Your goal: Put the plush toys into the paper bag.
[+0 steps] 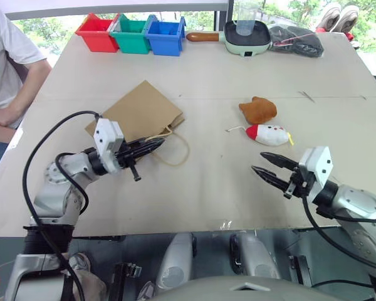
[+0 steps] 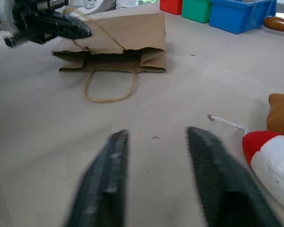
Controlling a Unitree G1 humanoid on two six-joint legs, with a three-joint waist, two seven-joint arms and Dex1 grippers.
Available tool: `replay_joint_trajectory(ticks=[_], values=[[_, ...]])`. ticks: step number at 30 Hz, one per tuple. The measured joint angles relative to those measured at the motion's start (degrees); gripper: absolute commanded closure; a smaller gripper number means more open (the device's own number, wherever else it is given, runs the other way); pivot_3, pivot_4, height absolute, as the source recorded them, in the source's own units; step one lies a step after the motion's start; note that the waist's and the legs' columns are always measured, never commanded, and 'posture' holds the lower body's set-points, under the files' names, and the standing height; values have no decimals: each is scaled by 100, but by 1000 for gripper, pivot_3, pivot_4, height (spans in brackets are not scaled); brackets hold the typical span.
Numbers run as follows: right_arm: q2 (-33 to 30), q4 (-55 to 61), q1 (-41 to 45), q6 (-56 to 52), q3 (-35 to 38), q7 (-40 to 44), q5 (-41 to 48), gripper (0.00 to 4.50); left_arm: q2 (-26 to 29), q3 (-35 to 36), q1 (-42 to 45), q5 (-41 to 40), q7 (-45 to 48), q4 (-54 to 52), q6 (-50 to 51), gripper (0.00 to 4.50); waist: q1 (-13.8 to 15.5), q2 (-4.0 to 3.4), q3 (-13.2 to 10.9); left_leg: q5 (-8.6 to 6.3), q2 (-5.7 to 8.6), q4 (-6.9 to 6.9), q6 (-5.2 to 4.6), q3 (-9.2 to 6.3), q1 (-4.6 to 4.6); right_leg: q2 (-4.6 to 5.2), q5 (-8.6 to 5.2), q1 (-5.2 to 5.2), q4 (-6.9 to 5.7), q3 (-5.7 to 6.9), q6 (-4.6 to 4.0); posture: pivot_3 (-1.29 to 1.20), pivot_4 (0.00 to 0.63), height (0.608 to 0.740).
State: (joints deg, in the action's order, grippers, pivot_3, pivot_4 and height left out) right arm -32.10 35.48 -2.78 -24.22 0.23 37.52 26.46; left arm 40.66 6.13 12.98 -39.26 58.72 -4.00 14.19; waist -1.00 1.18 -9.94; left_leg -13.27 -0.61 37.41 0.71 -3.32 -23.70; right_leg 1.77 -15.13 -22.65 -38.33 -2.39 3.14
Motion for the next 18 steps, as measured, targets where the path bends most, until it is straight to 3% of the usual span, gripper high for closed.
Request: replay_joint_trajectory(ticks=[3, 7, 14, 18], values=[[608, -798, 1022, 71, -923, -121, -615, 4435, -431, -90, 375, -769, -376, -607, 1028, 4500, -29, 0, 0, 1, 1, 4, 2, 0, 8, -5, -1, -2, -20, -4, -1, 0, 150, 740], [1516, -1981, 2087, 173, -1720, -176, -1020, 4435, -631, -210, 588, -1159, -555, -985, 1618, 4500, -76, -2, -2, 2, 2, 1, 3, -6, 9, -11, -3, -9, -40, -5, -5, 0, 150, 740], [2642, -5093, 3363, 1004, -2442, 151, -1759, 4435, -764, -129, 922, -1268, -760, -1015, 1883, 4500, -95, -2, -2, 3, 6, 1, 5, -11, 6, -9, -2, -11, -39, 0, -6, 0, 150, 740], [2961, -5697, 3611, 1344, -2400, 148, -1949, 4435, -744, 166, 1192, -1191, -1028, -997, 1865, 4500, -124, -1, -1, 3, 6, 1, 6, -12, 9, -9, -2, -11, -42, -2, -6, 0, 150, 740]])
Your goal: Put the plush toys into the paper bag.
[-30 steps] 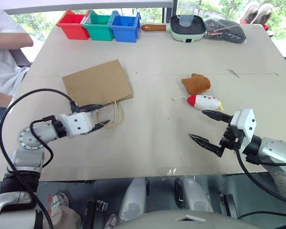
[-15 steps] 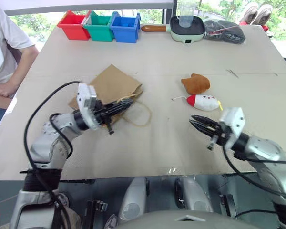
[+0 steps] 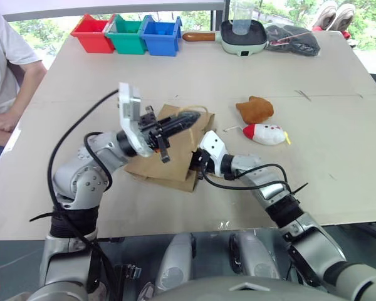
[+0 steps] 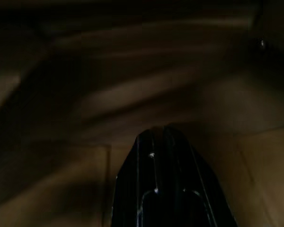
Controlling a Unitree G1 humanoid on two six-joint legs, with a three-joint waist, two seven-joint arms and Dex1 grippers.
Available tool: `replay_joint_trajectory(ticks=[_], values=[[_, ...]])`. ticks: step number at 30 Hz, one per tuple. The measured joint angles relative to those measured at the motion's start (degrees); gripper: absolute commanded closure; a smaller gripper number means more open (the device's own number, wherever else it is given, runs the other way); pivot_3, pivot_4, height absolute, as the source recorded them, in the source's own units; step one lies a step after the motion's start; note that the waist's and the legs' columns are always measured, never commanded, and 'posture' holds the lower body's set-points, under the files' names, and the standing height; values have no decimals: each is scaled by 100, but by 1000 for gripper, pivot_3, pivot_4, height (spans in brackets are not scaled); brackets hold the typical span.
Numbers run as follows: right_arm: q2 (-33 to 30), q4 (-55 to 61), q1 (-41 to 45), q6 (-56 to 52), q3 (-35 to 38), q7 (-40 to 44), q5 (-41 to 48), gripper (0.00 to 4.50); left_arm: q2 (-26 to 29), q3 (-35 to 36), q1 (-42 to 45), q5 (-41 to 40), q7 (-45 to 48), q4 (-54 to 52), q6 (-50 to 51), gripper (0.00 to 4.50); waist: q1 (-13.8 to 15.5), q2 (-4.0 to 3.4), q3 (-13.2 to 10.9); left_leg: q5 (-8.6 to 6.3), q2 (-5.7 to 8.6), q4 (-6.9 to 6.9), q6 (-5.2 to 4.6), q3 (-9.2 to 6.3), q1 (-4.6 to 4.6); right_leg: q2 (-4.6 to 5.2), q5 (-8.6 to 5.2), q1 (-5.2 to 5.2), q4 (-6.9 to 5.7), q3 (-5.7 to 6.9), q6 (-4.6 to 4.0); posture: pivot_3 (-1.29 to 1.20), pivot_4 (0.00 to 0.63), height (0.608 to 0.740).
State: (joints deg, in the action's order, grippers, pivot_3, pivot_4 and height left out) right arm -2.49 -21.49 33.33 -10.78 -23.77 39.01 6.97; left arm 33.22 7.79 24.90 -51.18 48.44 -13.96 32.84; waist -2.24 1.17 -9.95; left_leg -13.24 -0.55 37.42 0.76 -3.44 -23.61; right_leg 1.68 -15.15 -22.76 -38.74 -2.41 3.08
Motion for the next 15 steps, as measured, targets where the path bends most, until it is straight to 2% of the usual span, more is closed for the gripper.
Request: replay_joint_trajectory(ticks=[4, 10, 15], values=[[348, -313, 87, 118, 135, -457, -232, 4435, 33, 163, 349, 464, -321, 131, -241, 4500, -5, 0, 0, 2, 0, -1, 3, 1, 7, -2, 0, 0, -9, -2, 0, 0, 150, 740], [986, -819, 261, 351, 225, -1770, -915, 4435, 31, 137, 1074, 1367, -726, 594, -687, 4500, -13, 0, 0, 8, 1, -3, 14, -2, 9, -5, 0, -1, -13, -4, -1, 0, 150, 740], [1025, -1001, 454, 398, 85, -2461, -1404, 4435, 35, 74, 1297, 2006, -921, 982, -1067, 4500, -7, -1, 0, 9, 4, -6, 16, -3, 9, -3, 0, -1, -11, -4, -1, 0, 150, 740]])
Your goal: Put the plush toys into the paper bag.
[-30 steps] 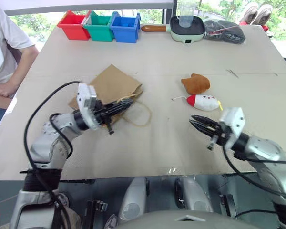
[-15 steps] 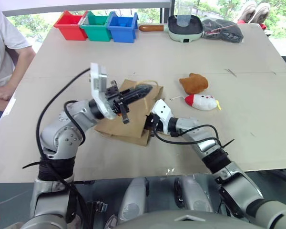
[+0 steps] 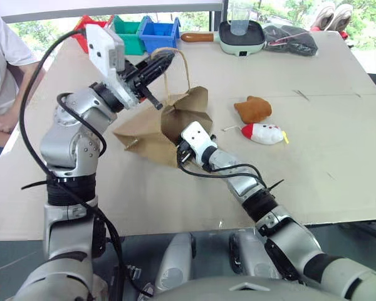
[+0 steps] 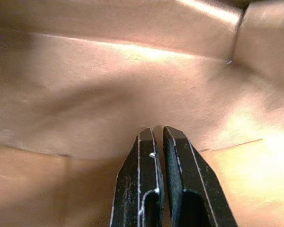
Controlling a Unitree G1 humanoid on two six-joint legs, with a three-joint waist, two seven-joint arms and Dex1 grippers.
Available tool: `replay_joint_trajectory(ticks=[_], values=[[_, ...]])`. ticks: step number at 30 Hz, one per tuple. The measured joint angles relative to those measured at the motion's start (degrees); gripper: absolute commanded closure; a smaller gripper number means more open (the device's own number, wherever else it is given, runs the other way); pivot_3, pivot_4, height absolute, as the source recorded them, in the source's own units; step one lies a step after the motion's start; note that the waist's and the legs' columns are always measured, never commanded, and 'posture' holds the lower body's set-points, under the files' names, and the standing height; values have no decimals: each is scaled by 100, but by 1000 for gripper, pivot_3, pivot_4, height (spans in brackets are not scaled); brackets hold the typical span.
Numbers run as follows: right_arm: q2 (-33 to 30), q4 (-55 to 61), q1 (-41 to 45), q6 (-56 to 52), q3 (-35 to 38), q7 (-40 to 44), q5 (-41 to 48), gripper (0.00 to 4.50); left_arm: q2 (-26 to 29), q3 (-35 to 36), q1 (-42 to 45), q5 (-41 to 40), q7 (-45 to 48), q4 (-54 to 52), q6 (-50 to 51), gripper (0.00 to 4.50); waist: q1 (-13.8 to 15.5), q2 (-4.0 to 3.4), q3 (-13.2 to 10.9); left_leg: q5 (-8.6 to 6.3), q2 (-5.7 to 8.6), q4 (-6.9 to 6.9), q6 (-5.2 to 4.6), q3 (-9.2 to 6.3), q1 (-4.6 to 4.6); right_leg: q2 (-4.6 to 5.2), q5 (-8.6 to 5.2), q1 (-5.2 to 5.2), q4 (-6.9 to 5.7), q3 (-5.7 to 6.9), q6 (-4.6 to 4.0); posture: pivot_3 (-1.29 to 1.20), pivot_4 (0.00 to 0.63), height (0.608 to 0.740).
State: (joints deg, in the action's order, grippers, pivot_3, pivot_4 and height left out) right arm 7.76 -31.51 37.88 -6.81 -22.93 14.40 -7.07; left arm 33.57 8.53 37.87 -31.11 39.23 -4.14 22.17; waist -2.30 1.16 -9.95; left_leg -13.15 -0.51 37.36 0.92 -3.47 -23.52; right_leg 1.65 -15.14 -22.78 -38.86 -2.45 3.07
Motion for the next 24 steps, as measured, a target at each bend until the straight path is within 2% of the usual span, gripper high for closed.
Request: replay_joint_trajectory(ticks=[6, 13, 16, 19, 22, 24], values=[[0, 15, 20, -61, -108, -81, -195, 4435, -21, 42, -142, 601, -124, 230, -775, 4500, -7, 0, 0, 0, 0, -3, 0, 0, 1, 1, 0, 0, 0, -1, 0, 0, 150, 740], [-30, 61, 50, -165, -109, 40, -285, 4435, -268, 342, -366, 641, -468, 251, -930, 4500, -3, 0, 1, 0, 1, -3, -1, -3, 0, 2, 0, 0, 0, 2, 0, 0, 150, 740], [-111, 432, -91, -312, 75, 395, -16, 3687, -295, 425, -638, 382, -217, -8, -954, 4500, -8, 0, 0, -1, 1, -5, -1, -2, -7, 5, 0, -3, 4, 1, 0, 0, 150, 740], [-445, 1375, -321, -816, 388, 925, 455, 2245, -314, 427, -1134, 73, 140, -301, -878, 4500, 8, -1, -1, -1, 1, -4, -2, -10, -26, 12, 0, -18, 5, 7, 1, 0, 150, 740], [-765, 2513, -560, -1416, 587, 1352, 871, 755, -306, 447, -1230, -12, 223, -321, -851, 4500, 19, -1, -2, -1, 1, -4, -2, -11, -26, 11, 0, -17, 3, 12, 1, 0, 150, 740], [-1196, 3562, -761, -2080, 619, 1697, 1217, 83, -284, 454, -1253, -67, 265, -410, -836, 4500, 15, -1, -2, -1, 1, -4, -2, -9, -22, 10, 0, -15, 4, 11, 1, 0, 150, 740]])
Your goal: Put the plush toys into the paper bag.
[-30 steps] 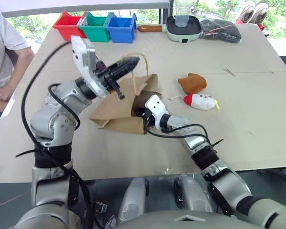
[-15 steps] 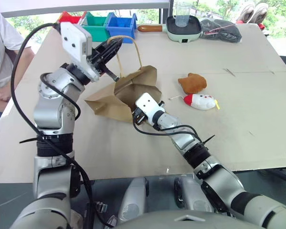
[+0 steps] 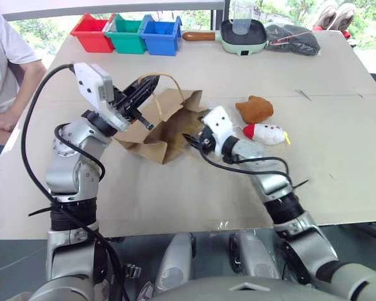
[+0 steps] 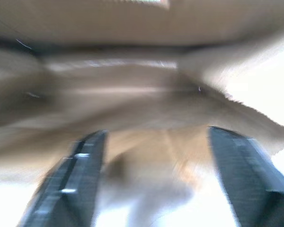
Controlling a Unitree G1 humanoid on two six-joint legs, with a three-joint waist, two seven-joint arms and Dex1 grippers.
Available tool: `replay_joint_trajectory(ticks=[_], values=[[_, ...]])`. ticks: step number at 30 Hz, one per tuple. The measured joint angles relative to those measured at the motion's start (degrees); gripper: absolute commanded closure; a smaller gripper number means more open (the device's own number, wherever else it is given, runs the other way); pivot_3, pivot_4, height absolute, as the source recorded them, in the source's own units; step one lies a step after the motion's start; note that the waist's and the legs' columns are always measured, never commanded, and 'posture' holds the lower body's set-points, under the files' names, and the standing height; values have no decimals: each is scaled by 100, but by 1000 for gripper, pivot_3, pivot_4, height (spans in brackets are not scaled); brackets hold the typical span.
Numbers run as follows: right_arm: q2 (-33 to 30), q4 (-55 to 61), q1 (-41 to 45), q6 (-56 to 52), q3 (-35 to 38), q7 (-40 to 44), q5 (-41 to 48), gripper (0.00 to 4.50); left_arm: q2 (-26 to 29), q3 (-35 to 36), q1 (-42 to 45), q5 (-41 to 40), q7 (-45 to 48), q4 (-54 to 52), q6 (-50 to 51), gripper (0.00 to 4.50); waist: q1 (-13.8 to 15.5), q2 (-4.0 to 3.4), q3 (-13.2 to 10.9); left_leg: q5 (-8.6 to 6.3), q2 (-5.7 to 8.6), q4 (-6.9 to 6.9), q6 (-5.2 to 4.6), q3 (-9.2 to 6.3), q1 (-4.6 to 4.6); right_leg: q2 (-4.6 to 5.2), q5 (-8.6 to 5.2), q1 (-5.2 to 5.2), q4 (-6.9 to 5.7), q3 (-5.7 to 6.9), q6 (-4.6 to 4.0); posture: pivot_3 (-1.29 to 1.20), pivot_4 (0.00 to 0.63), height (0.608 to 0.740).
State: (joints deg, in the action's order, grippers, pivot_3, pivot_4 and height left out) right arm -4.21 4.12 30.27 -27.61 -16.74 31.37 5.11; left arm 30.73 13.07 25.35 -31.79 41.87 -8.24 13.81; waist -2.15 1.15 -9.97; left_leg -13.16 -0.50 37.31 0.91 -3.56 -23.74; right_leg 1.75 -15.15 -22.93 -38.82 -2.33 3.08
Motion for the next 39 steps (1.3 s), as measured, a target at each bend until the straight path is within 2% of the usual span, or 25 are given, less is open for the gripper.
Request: replay_joint_trajectory(ticks=[4, 7, 9, 11, 13, 14, 15, 18, 22, 23, 28, 33, 34, 35, 39], values=[[-617, 1146, -151, -1015, 380, 207, 452, 83, 11, -3, -100, -36, 27, -41, 58, 4500, 4, -2, -1, 0, 0, 0, 0, 0, -2, 0, 0, 0, 1, 0, 0, 0, 150, 740], [-1653, 2002, -314, -1936, 923, 241, 628, 83, -18, 58, -184, -203, -42, -67, 187, 4500, 34, -2, -2, 0, 4, 1, 0, 3, -2, 4, -1, 3, 6, 0, 0, 0, 150, 740], [-2006, 2052, -422, -2085, 979, 240, 543, 83, -43, 70, -186, -234, -73, -88, 225, 4500, 29, 0, -1, 0, 3, 1, 0, 4, -2, 3, -1, 3, 7, 0, 0, 0, 150, 740], [-2705, 1840, -630, -2303, 907, 192, 284, 83, -86, 85, -192, -362, -102, -144, 301, 4500, 35, 1, -2, 0, 5, 1, -1, 7, -2, 5, -1, 3, 9, -2, 0, 0, 150, 740], [-2960, 1454, -653, -2271, 797, 143, 34, 83, -94, 99, -199, -403, -104, -147, 340, 4500, 13, 0, -3, 0, 5, 1, -1, 15, 1, 4, -1, 2, 7, -10, 0, 0, 150, 740], [-3157, 1162, -633, -2027, 603, 143, -180, 597, -105, 75, -198, -429, -96, -170, 357, 4500, -11, 0, -3, 0, 4, 0, -1, 16, 4, 1, -1, 2, 7, -12, 0, 0, 150, 740], [-3201, 1036, -630, -1912, 544, 142, -274, 793, -105, 52, -198, -436, -90, -190, 364, 4500, -21, 0, -3, 0, 2, 0, -1, 16, 3, -1, -1, 2, 7, -12, 0, 0, 150, 740], [-3285, 527, -524, -1167, 284, 105, -685, 2109, -107, -5, -198, -455, -57, -241, 433, 4500, -26, 1, -3, 0, 0, 0, -1, 18, 3, -3, -1, 2, 8, -14, 0, 0, 150, 740], [-3297, 234, -513, -211, 212, 132, -930, 4150, -110, -2, -197, -694, -36, -280, 618, 4500, -9, 2, -3, 0, 0, 1, -1, 17, 0, -1, -1, 2, 9, -13, 1, 0, 150, 740], [-3354, 256, -575, 94, 218, 209, -926, 4436, -116, -2, -197, -803, -39, -328, 715, 4500, -6, 2, -4, 0, 0, 1, -1, 17, -1, -1, -1, 2, 10, -13, 1, 0, 150, 740], [-3611, 775, -739, 1101, 230, 693, -860, 4436, -127, 3, -198, -1147, -54, -475, 1004, 4500, 8, 2, -6, 0, 0, 1, -1, 15, -1, 0, -1, 2, 13, -11, 1, 0, 150, 740], [-3500, 1148, -191, 1168, 36, 1083, -936, 4436, -192, 27, -176, -1373, -113, -490, 1210, 4500, -16, 3, -7, 0, -2, 2, -1, 12, 2, -3, -1, 2, 7, -10, 1, 0, 150, 740], [-3042, 705, 477, 1221, -449, 1155, -1267, 4436, -200, 105, -158, -1445, -129, -497, 1272, 4500, -49, 10, -12, 0, -4, 3, 0, 16, 6, -6, 0, 1, 7, -15, 0, 0, 150, 740], [-2770, 455, 801, 1304, -653, 1163, -1439, 4436, -253, 14, -62, -1475, -132, -522, 1322, 4500, -48, 4, -16, 1, -4, 3, 1, 18, 3, -7, 1, -2, 7, -16, -1, 0, 150, 740], [-2015, -508, 1699, 1932, -1361, 1176, -1967, 4436, -324, -64, 20, -1564, -110, -651, 1388, 4500, 15, 5, -16, 2, -3, 3, 3, 8, -1, -2, 0, 0, 9, -1, -1, 0, 150, 740]])
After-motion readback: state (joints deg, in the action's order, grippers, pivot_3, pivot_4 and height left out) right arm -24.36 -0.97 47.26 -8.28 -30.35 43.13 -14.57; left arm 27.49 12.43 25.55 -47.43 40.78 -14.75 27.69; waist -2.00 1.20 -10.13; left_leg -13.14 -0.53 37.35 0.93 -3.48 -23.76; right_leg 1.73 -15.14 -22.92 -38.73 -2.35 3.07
